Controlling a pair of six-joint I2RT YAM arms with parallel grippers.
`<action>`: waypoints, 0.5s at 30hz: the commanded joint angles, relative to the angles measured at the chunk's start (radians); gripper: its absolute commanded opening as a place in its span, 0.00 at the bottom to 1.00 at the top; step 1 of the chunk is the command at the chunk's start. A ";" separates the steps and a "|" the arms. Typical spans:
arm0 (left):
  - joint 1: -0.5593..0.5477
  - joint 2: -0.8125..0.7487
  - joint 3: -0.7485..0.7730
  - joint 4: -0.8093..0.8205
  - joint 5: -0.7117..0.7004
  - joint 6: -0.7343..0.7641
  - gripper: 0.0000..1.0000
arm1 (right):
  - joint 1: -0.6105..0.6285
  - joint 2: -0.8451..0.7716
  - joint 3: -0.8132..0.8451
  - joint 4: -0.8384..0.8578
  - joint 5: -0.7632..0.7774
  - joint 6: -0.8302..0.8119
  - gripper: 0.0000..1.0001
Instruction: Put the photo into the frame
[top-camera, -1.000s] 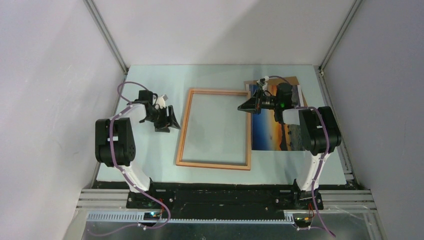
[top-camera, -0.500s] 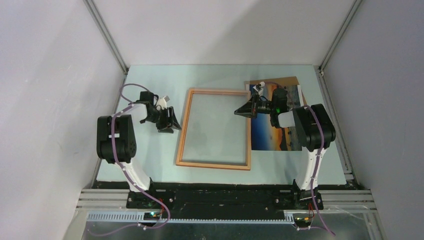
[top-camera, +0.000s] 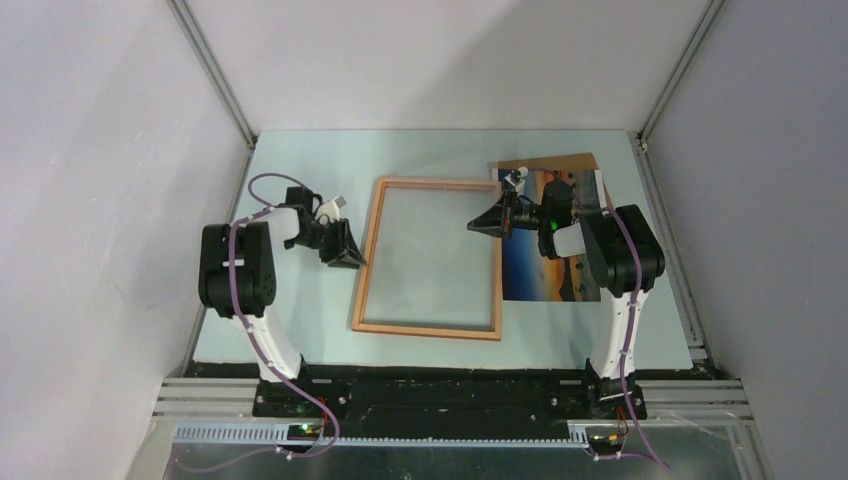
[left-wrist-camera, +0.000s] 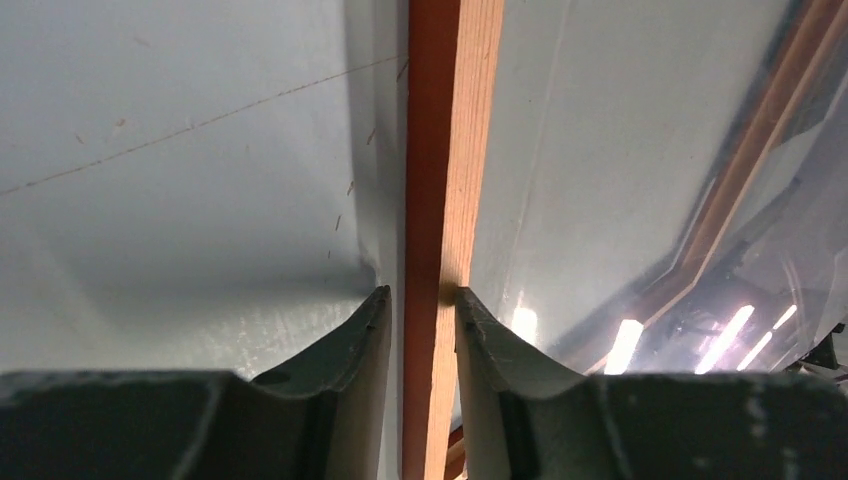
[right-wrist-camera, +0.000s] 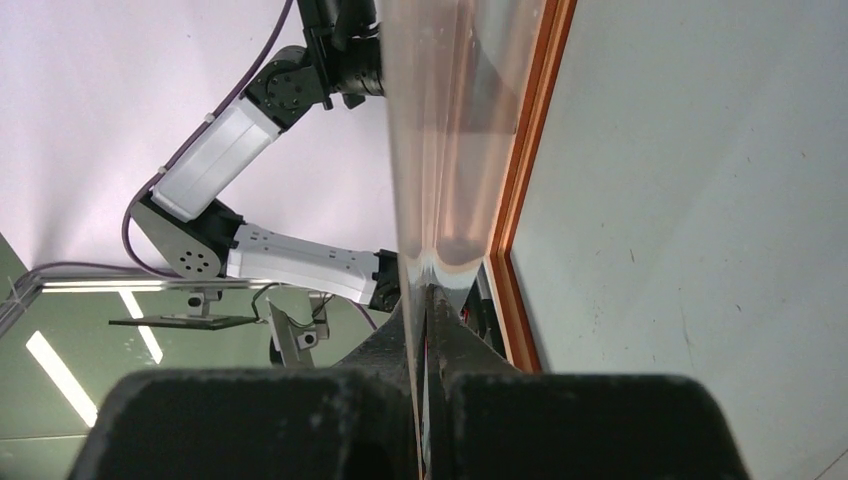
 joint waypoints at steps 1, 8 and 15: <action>-0.006 0.006 -0.002 0.017 0.031 0.023 0.34 | -0.001 0.012 -0.002 0.079 -0.004 0.008 0.00; -0.009 0.015 -0.003 0.019 0.036 0.024 0.30 | -0.001 0.021 -0.001 0.083 -0.004 0.005 0.00; -0.009 0.009 -0.004 0.018 0.037 0.026 0.29 | -0.003 0.026 -0.002 0.085 -0.005 0.005 0.00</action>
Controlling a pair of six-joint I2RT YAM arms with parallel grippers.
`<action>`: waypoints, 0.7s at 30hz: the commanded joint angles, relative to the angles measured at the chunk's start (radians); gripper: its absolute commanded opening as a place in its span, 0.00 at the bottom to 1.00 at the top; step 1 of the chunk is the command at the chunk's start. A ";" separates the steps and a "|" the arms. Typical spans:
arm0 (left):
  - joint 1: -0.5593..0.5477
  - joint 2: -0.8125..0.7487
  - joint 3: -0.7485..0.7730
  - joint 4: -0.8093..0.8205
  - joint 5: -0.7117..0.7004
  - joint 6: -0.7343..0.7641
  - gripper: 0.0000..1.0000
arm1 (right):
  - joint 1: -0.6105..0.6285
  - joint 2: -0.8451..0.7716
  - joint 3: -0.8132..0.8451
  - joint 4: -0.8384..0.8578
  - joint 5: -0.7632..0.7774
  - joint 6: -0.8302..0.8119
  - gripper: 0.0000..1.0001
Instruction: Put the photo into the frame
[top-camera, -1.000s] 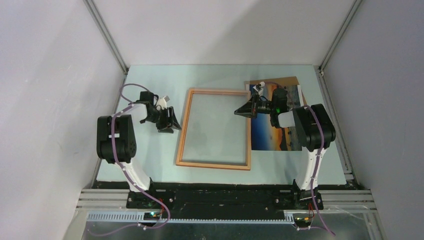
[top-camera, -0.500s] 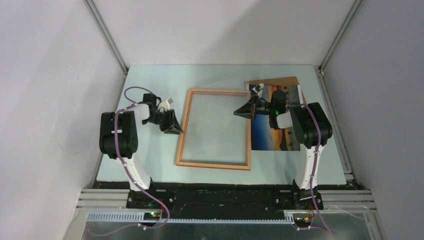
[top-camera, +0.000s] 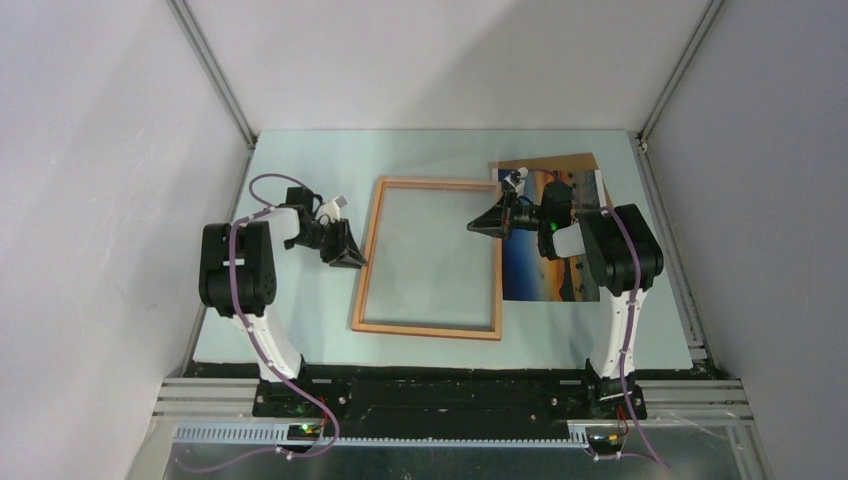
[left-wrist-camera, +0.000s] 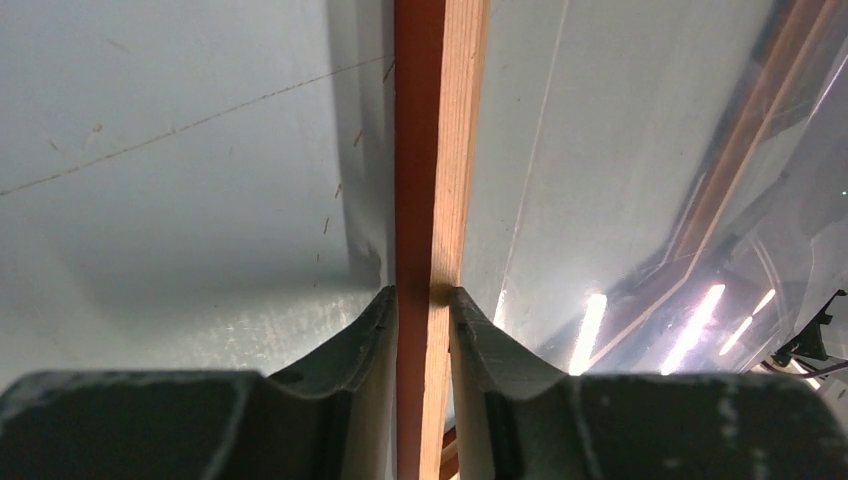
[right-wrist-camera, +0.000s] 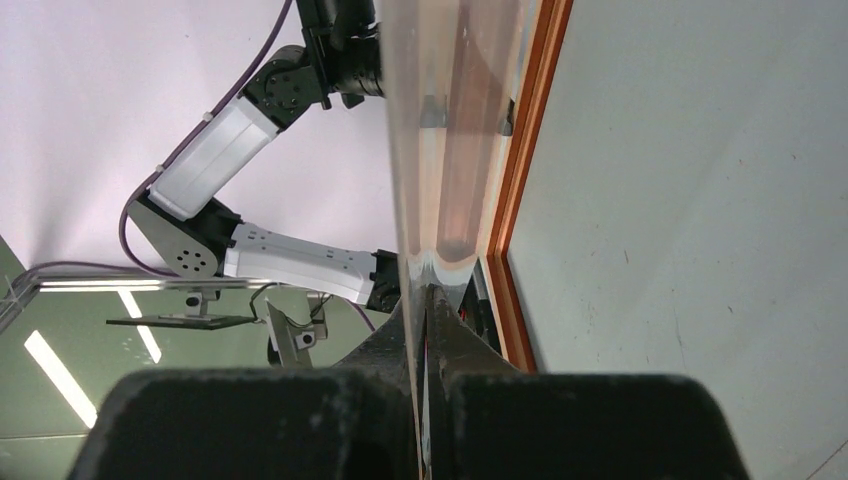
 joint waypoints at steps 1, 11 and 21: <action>-0.009 0.004 -0.004 0.015 0.012 0.026 0.29 | -0.001 0.015 -0.001 0.065 -0.004 0.006 0.00; -0.010 0.002 -0.007 0.015 0.016 0.029 0.26 | 0.002 0.032 -0.002 0.097 -0.001 0.032 0.00; -0.010 0.003 -0.006 0.015 0.020 0.031 0.22 | 0.006 0.040 -0.001 0.107 0.000 0.039 0.00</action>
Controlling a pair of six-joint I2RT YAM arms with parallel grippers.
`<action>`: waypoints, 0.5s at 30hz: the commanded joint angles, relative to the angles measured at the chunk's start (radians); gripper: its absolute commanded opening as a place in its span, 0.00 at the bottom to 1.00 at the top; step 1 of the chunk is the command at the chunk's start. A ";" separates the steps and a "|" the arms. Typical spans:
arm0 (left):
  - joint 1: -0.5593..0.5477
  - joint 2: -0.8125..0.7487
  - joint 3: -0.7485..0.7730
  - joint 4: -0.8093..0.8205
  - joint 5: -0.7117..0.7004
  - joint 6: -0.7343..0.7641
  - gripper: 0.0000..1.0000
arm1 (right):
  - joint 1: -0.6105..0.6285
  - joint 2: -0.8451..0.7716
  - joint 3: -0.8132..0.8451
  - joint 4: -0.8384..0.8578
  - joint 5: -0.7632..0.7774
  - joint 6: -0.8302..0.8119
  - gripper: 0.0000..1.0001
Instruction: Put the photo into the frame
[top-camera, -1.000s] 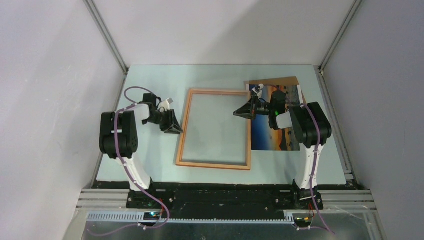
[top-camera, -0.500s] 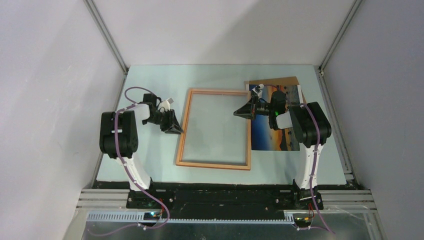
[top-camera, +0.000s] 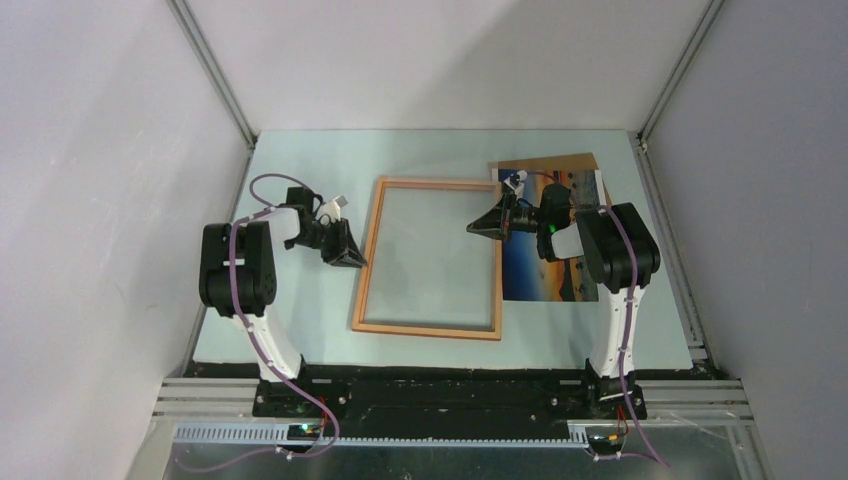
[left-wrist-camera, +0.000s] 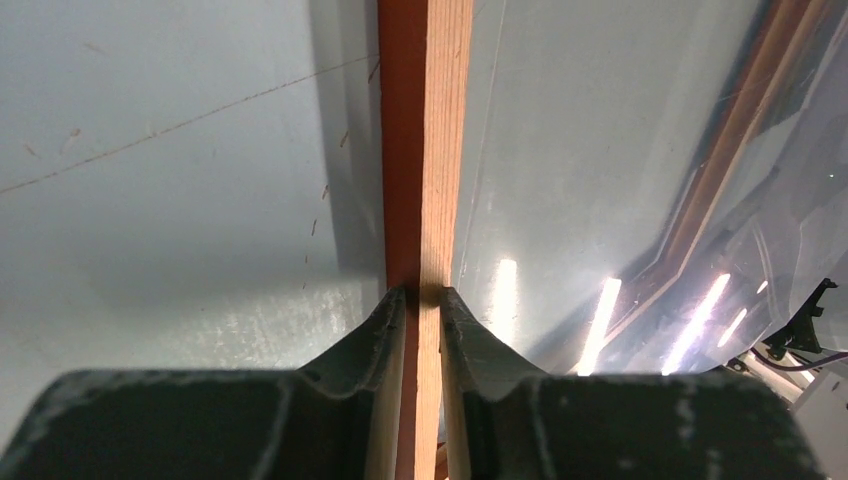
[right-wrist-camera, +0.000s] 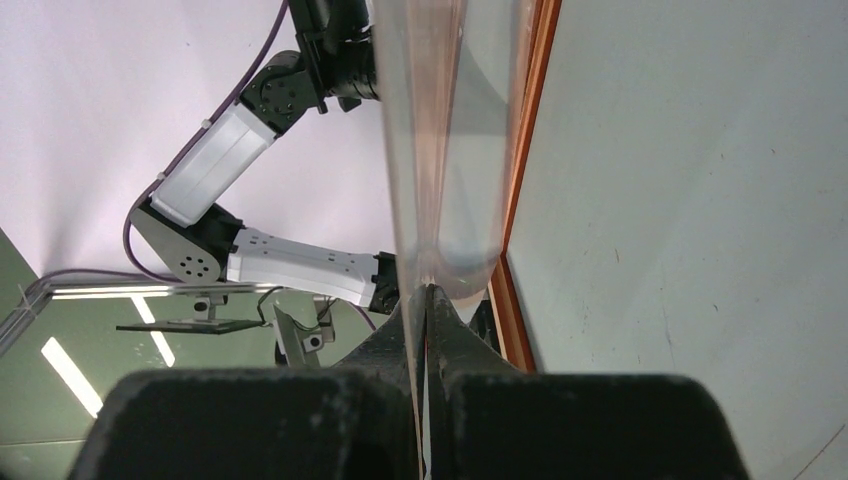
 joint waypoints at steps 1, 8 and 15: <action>-0.009 0.005 -0.007 0.014 0.004 0.030 0.21 | 0.006 0.010 0.000 0.080 -0.002 0.012 0.00; -0.010 0.005 -0.007 0.014 0.006 0.030 0.21 | 0.009 0.020 0.000 0.093 -0.002 0.024 0.00; -0.009 0.007 -0.009 0.015 0.008 0.030 0.20 | 0.016 0.028 0.001 0.101 -0.001 0.031 0.00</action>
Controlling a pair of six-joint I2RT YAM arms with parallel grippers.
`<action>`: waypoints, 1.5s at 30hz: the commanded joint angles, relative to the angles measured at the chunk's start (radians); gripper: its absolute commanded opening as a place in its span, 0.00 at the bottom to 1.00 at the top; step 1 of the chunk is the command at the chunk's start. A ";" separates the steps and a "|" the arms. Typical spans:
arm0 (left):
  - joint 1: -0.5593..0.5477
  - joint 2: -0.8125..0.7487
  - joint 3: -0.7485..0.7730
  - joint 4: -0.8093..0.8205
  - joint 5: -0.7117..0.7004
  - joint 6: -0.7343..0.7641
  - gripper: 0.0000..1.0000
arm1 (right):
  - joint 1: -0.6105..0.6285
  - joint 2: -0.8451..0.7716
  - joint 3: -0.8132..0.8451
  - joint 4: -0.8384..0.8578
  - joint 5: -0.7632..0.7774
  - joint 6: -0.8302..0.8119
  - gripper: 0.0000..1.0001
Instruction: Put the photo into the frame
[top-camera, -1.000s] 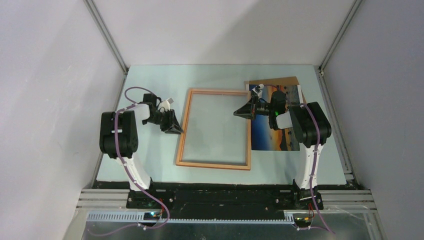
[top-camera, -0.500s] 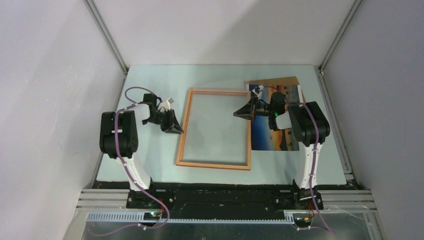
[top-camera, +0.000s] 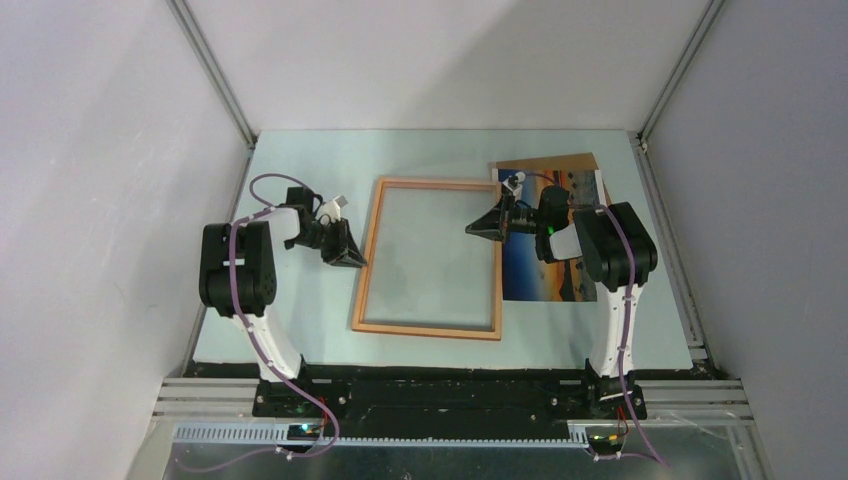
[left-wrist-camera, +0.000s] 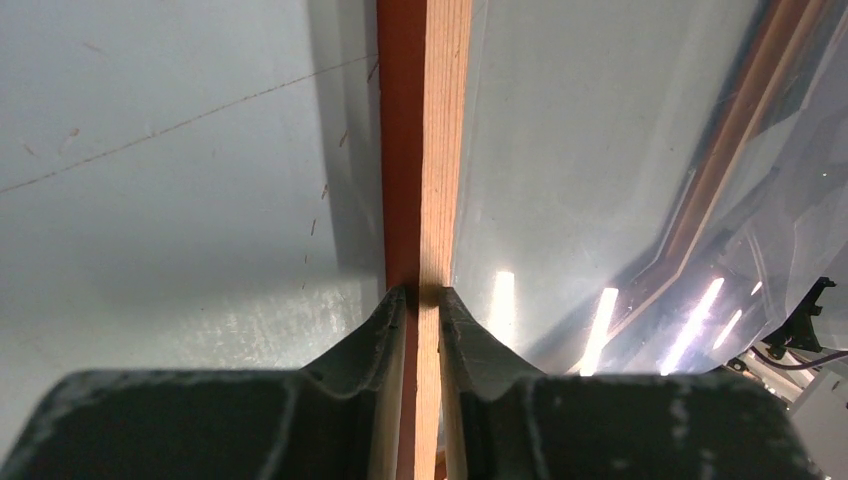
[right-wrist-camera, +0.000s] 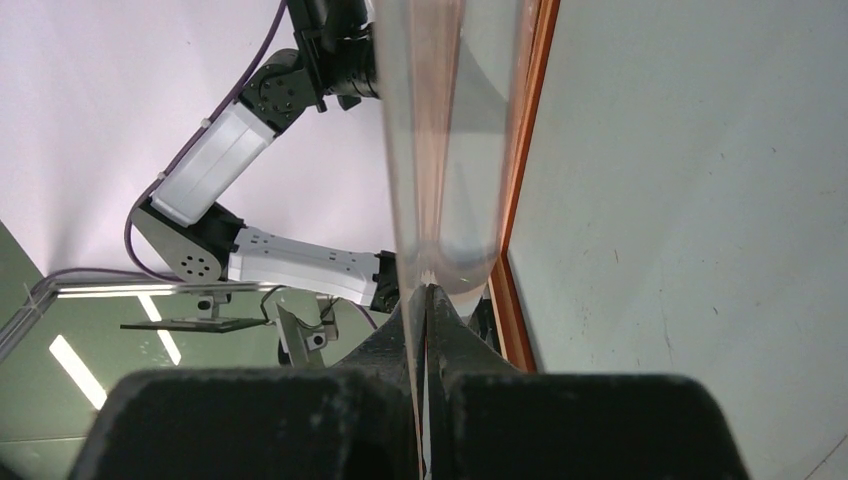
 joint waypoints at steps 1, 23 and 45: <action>-0.010 0.005 -0.009 0.015 0.006 0.029 0.20 | 0.009 0.011 0.000 0.071 -0.002 0.008 0.00; -0.010 0.003 -0.010 0.014 0.006 0.029 0.20 | 0.023 0.026 0.004 0.093 -0.003 0.028 0.00; -0.008 -0.004 -0.012 0.014 0.002 0.028 0.21 | 0.037 0.008 -0.020 0.073 0.014 0.024 0.00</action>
